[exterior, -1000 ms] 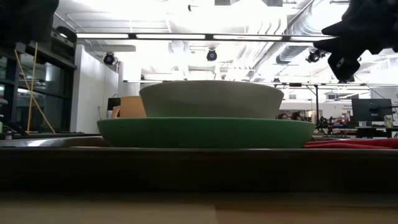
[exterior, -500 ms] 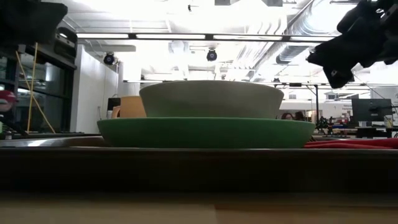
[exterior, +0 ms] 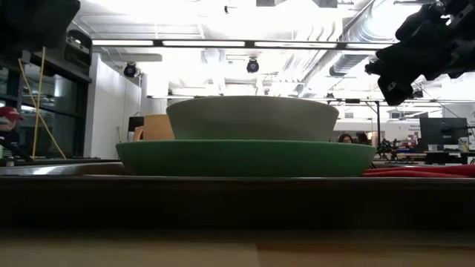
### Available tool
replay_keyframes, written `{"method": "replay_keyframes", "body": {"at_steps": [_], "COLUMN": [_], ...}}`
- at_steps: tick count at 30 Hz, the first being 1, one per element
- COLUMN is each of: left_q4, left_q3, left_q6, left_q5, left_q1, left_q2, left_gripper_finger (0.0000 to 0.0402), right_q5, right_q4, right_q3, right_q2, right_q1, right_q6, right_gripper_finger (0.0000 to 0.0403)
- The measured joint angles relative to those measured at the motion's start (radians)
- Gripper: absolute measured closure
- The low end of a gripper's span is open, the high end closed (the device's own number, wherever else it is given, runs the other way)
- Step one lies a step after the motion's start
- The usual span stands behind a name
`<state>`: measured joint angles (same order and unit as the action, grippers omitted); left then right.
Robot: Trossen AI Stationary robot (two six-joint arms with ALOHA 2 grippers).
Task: Set up tray
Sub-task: Return to Home Position
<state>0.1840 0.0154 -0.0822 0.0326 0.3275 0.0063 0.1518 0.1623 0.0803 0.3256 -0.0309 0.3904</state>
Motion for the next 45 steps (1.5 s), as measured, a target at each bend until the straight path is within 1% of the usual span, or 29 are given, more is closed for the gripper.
{"method": "replay_keyframes", "body": {"at_steps": [3,6,11,15,23,25,28,30,35,45], "left_q4": [-0.003,-0.002,-0.024,-0.029,-0.019,-0.016,-0.013,-0.014,-0.017,-0.027], "left_q3": [0.000,0.000,0.000,-0.001,-0.001,-0.001,-0.001,-0.001,-0.001,-0.002], "left_q6": [-0.001,-0.001,-0.001,-0.001,0.004,0.009,0.017,0.018,0.046,0.084], "left_q5": [0.003,0.004,0.049,0.057,0.057,0.056,0.056,0.055,0.054,0.049], "left_q1": [0.000,0.000,0.000,0.000,0.000,0.000,0.000,0.000,0.000,0.000], "left_q2": [0.000,0.000,0.000,0.000,0.000,0.000,0.000,0.000,0.000,0.000], "left_gripper_finger": [0.0357,0.0357,0.0357,0.0357,0.0357,0.0357,0.0357,0.0357,0.0357,0.0357], "right_q5": [-0.008,-0.056,-0.110,-0.164,-0.170,-0.166,-0.163,-0.172,-0.199,-0.187], "right_q4": [0.030,0.049,0.045,0.000,-0.010,-0.053,-0.182,-0.235,-0.221,-0.194], "right_q3": [0.000,0.001,0.001,0.001,0.012,0.038,0.086,0.098,0.060,0.012], "right_q2": [0.000,0.000,0.000,0.000,-0.039,-0.063,-0.100,-0.122,-0.155,-0.158], "right_q1": [0.000,0.013,0.068,0.090,0.088,0.083,0.082,0.082,0.082,0.082], "right_q6": [-0.004,-0.010,-0.015,-0.007,0.003,-0.003,-0.002,0.001,-0.009,-0.033], "right_gripper_finger": [0.0313,0.0312,0.0312,0.0313,0.0313,0.0313,0.0311,0.0311,0.0313,0.0313]}}
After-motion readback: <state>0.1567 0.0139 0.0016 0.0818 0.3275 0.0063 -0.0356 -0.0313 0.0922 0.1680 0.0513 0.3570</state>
